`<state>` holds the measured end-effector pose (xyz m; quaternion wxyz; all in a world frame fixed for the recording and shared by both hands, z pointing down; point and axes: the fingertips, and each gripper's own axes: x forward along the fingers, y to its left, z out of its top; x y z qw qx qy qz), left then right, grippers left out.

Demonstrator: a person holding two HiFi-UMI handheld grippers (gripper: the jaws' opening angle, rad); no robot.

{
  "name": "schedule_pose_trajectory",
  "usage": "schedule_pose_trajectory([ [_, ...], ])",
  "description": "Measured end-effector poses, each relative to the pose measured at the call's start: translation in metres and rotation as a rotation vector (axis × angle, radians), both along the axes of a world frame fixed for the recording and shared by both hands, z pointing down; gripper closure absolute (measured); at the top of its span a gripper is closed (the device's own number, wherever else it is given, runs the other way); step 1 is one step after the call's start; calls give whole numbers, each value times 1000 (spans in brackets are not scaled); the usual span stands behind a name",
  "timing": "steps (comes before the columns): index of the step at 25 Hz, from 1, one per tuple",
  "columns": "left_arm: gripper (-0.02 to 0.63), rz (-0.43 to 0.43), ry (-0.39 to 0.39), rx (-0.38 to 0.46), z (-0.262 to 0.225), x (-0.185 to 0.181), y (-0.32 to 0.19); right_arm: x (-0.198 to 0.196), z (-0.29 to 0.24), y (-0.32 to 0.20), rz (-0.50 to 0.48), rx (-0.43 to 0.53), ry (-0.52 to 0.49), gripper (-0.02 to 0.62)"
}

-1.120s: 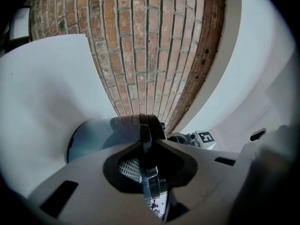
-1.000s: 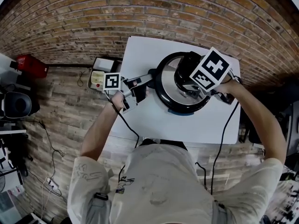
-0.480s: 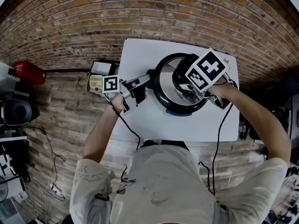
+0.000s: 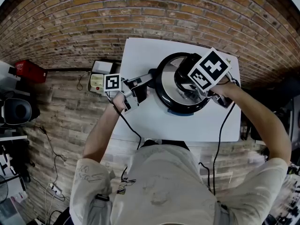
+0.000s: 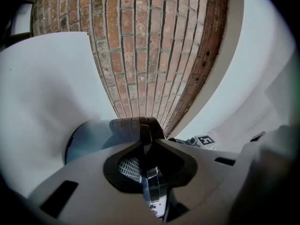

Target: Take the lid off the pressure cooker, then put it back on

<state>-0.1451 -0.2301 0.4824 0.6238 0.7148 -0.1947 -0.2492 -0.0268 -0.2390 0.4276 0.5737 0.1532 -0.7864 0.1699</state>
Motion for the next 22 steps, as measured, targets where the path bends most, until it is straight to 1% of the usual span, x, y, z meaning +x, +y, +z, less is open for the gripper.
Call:
schedule_pose_trajectory([
  [3,532,-6,-3,-1,2,-1,0,0,0,0,-6,-2,3,304],
  [7,532,-10,14,2,0,0,0,1,0,-1,-18,-7,3,304],
  [11,532,-7,8,-3,0,0,0,1,-4,-2,-20,-15,-3,304],
  [19,532,-13,15,0,0,-1,-1,-1,-26,-4,-40,36,-28,304],
  [22,532,-17,10,-3,2,-1,0,1,-29,-1,-42,21,-28,304],
])
